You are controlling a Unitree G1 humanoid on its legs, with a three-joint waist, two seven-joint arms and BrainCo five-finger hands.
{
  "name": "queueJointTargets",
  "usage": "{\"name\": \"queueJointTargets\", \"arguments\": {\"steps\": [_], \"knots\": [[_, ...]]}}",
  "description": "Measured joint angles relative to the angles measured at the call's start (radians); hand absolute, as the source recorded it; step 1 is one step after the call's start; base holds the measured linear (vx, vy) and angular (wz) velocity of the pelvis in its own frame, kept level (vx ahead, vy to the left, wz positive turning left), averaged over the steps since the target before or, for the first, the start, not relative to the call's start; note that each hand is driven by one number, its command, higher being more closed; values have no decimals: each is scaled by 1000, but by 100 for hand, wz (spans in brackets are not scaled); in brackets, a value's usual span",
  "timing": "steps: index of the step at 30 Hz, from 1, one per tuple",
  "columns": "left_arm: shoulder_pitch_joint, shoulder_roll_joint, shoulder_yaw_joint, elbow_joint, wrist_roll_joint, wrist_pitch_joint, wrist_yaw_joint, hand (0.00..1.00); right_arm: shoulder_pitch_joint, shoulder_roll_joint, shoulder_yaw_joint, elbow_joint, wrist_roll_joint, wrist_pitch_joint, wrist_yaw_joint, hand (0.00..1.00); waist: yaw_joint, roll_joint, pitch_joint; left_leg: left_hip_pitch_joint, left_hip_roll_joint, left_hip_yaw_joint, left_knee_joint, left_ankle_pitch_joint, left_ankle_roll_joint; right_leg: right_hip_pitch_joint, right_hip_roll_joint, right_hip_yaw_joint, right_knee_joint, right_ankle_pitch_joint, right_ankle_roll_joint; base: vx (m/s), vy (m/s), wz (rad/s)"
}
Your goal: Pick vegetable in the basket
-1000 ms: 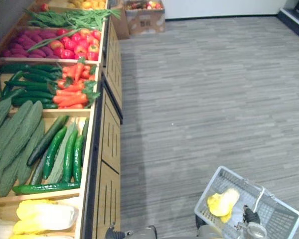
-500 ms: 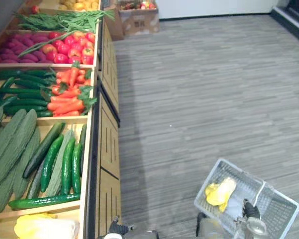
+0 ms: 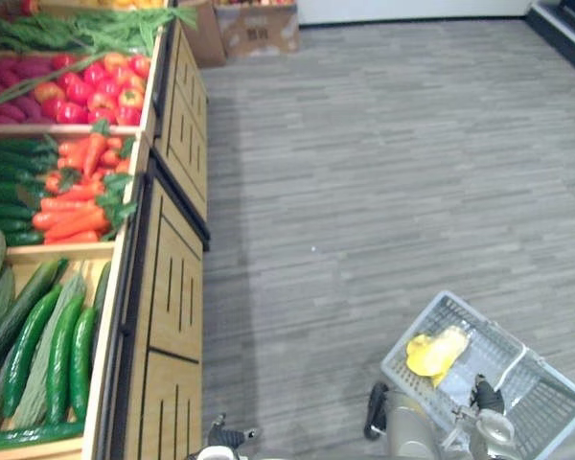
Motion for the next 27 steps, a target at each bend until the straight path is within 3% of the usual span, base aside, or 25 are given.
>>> {"name": "queueJointTargets", "arguments": {"steps": [1, 2, 4, 6, 9, 10, 11, 13, 14, 16, 18, 19, 20, 21, 23, 27], "knots": [[2, 0, -6, 0, 7, -1, 0, 0, 4, -2, 5, 6, -2, 0, 0, 100, -3, -2, -10, -9, 2, -11, 12, 4, 0, 5, 4, -5, -2, -32, -4, 271, -264, 17], [0, -5, -13, -1, 15, -1, 0, 0, -3, -16, 18, 26, -3, 0, 0, 100, -4, 17, -25, -32, 25, -34, 51, 12, 0, 10, 24, -17, -6, -50, -16, 232, -191, 10], [-2, -6, -24, -3, 15, -1, 1, 0, -6, -27, 36, 48, -3, 1, 2, 100, -5, 28, -31, -87, 51, -84, 140, 46, 5, 41, 42, -46, -39, -60, -32, 290, -226, 23], [-1, 0, -24, -9, 5, -1, 3, 0, -2, -26, 36, 76, -3, 1, 2, 100, -19, 23, -32, -149, 64, -154, 245, 115, 2, 101, 47, -85, -81, -62, -39, 341, -210, 49], [9, 10, -33, -38, -50, -3, 3, 0, 20, -31, 44, 93, -3, 16, 1, 100, -15, 2, -27, -246, 63, -204, 457, 323, -8, 222, 42, -129, -151, -70, -51, 275, -153, 43], [13, 24, -31, -44, -78, -7, 3, 0, 27, -27, 66, 98, -3, 17, 1, 100, -11, -16, -23, -311, 75, -193, 593, 339, -2, 271, 28, -144, -192, -72, -53, 250, -120, 36], [15, 23, -27, -53, -111, -7, 5, 0, 39, -32, 77, 98, -3, 18, 1, 100, -9, -18, -22, -382, 84, -162, 724, 262, 20, 323, 25, -158, -228, -71, -53, 303, -135, 38], [17, 22, -6, -67, -155, -8, 9, 0, 65, -33, 82, 101, -3, 19, 1, 100, -3, -28, -16, -461, 87, -109, 812, 157, 45, 416, 14, -193, -282, -71, -52, 282, -42, 52], [17, 22, -2, -72, -184, -10, 12, 0, 79, -31, 80, 109, -2, 20, 1, 100, 11, -37, -11, -503, 87, -56, 805, 102, 51, 470, 2, -214, -302, -70, -51, 239, 29, 52], [18, 24, -1, -82, -203, -16, 15, 0, 82, -33, 82, 112, -3, 23, 1, 100, 18, -44, -11, -558, 75, 30, 697, 71, 59, 523, -19, -245, -318, -70, -50, 198, 126, 40], [18, 21, -2, -82, -202, -26, 25, 0, 82, -34, 96, 106, -4, 24, 1, 100, 28, -44, -11, -584, 26, 105, 458, 117, 84, 559, -35, -277, -342, -81, -2, 282, 273, 23], [27, 6, -2, -80, -200, -28, 29, 0, 81, -42, 116, 96, -4, 25, 1, 100, 36, -23, -14, -593, -13, 108, 274, 253, 98, 578, -26, -278, -355, -110, 48, 341, 318, 35], [16, 20, -2, -74, -195, -25, 28, 0, 76, -30, 128, 96, -6, 32, -2, 100, 35, -31, -15, -594, -48, 107, 223, 216, 166, 597, -33, -275, -368, -128, 84, 294, 232, 57], [12, 28, -1, -73, -195, -25, 29, 0, 77, -24, 145, 96, -7, 33, -1, 100, 32, -50, -17, -597, -71, 105, 210, 224, 157, 594, -41, -264, -380, -115, 77, 282, 183, 71], [13, 28, 6, -83, -187, -29, 37, 0, 49, -15, 188, 91, -12, 30, 1, 100, 50, -75, -16, -621, -105, 107, 198, 203, 175, 601, -45, -228, -449, -44, 65, 247, 150, 31], [54, 20, 15, -55, -175, -24, 32, 0, 15, 6, 242, 87, -48, 21, 20, 100, 97, -68, -21, -562, -118, 162, 159, 161, 196, 631, -55, -120, -525, 126, 81, 224, 187, -23]]}}
